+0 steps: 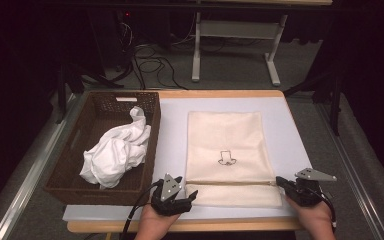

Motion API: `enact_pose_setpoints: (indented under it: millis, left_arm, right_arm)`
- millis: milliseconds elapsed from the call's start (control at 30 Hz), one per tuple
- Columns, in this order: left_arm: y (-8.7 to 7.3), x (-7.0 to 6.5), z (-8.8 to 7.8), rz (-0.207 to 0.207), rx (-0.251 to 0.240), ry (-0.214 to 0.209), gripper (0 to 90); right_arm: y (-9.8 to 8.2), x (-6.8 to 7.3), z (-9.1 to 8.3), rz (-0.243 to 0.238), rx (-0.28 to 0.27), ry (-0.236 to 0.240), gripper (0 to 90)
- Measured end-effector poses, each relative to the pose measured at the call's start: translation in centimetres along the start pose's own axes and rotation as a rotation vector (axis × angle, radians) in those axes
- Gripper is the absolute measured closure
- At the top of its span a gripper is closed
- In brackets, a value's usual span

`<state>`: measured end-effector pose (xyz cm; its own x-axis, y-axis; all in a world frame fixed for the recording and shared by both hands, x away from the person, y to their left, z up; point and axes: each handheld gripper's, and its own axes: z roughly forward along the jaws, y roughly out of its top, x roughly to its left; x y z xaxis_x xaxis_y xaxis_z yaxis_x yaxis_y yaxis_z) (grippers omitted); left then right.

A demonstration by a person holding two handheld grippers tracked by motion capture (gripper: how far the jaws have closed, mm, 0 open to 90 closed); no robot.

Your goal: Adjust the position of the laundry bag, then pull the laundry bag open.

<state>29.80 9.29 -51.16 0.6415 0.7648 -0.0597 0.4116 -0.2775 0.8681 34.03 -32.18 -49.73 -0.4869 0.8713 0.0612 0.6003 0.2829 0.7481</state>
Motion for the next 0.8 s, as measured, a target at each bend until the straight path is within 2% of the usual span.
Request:
enact_pose_setpoints:
  millis: [133,233,300,400,433,567,667,800]
  left_arm:
    - [0.1,-0.1,-0.4,0.004,-0.021,-0.005,30.8]
    - [0.1,-0.1,-0.3,0.005,-0.019,-0.009,30.8]
    - [0.1,-0.2,-0.3,0.008,-0.017,-0.007,30.7]
    - [0.0,0.0,-0.5,-0.003,-0.02,-0.01,30.8]
    - [0.0,0.1,-0.5,-0.006,-0.019,-0.009,30.8]
    - [0.0,0.3,-0.6,-0.027,-0.024,-0.021,31.2]
    - [0.1,0.1,-0.6,-0.018,-0.024,-0.022,31.2]
    - [0.3,-0.1,-1.0,-0.015,-0.07,-0.011,29.9]
  right_arm:
    - [0.1,0.2,-0.3,-0.006,-0.013,0.029,90.0]
    - [0.2,1.0,-0.4,-0.035,-0.026,0.043,90.0]
    - [0.3,1.5,0.0,-0.054,-0.021,0.06,89.4]
    - [0.5,2.1,0.4,-0.084,-0.004,0.067,88.6]
    - [0.6,2.2,0.4,-0.094,-0.014,0.064,87.8]
    - [0.7,1.8,-0.1,-0.065,-0.04,0.054,82.7]
    - [0.5,1.0,-0.3,-0.027,-0.048,0.028,74.6]
    - [0.0,0.1,-0.1,0.023,-0.012,0.009,61.0]
